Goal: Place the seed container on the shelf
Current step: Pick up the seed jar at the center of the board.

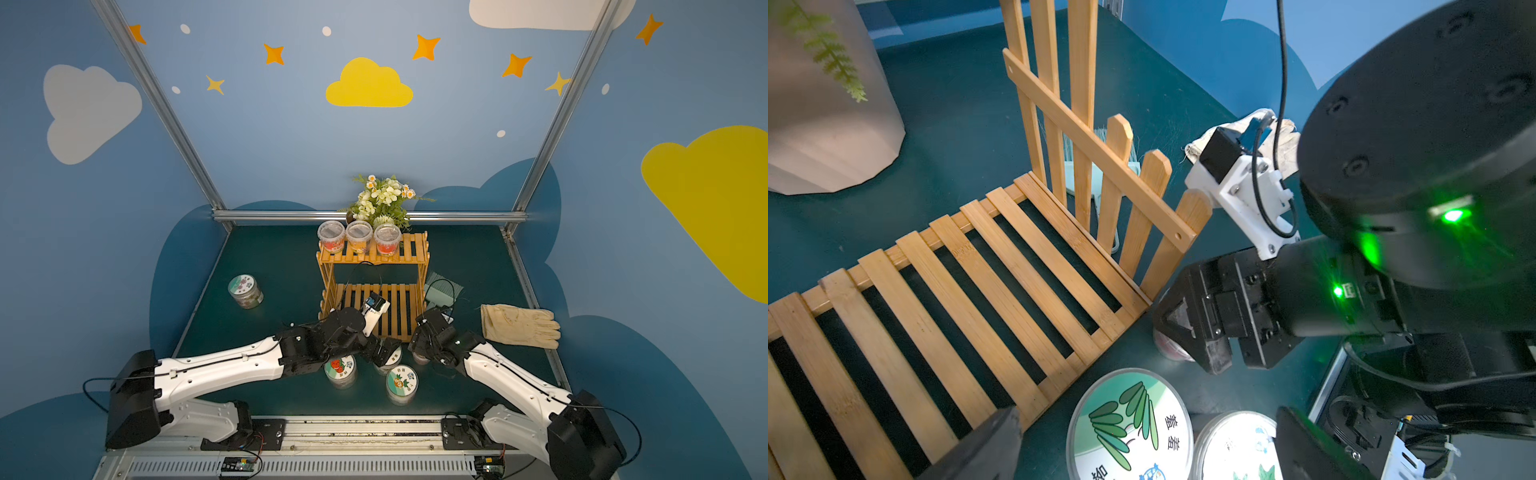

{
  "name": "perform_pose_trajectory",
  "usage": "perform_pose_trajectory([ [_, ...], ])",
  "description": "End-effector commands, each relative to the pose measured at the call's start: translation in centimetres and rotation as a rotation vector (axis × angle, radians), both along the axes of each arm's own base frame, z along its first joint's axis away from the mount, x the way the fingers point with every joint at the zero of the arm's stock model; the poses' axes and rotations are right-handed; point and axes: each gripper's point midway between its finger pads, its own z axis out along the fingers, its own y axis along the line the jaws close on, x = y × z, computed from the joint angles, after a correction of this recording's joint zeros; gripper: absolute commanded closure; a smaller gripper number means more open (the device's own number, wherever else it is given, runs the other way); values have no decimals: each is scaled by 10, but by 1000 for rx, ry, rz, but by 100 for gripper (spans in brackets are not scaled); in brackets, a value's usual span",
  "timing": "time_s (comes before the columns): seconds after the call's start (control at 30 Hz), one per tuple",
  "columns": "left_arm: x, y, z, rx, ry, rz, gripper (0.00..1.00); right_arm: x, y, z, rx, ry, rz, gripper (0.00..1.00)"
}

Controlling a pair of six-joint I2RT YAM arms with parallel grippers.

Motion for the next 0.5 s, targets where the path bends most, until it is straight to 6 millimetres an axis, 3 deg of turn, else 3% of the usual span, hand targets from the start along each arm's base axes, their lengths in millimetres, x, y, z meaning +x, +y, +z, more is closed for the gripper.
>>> perform_pose_trajectory([
  [0.0,-2,-3,-3,3,23,-17,0,-15,-33,-3,-121,18,-35,20],
  [0.23,-12,-20,-3,-8,43,-120,0,-20,-63,10,-142,-66,-38,18],
  [0.47,-33,-44,-10,-1,83,-270,0,-23,-44,38,-54,-66,187,8],
])
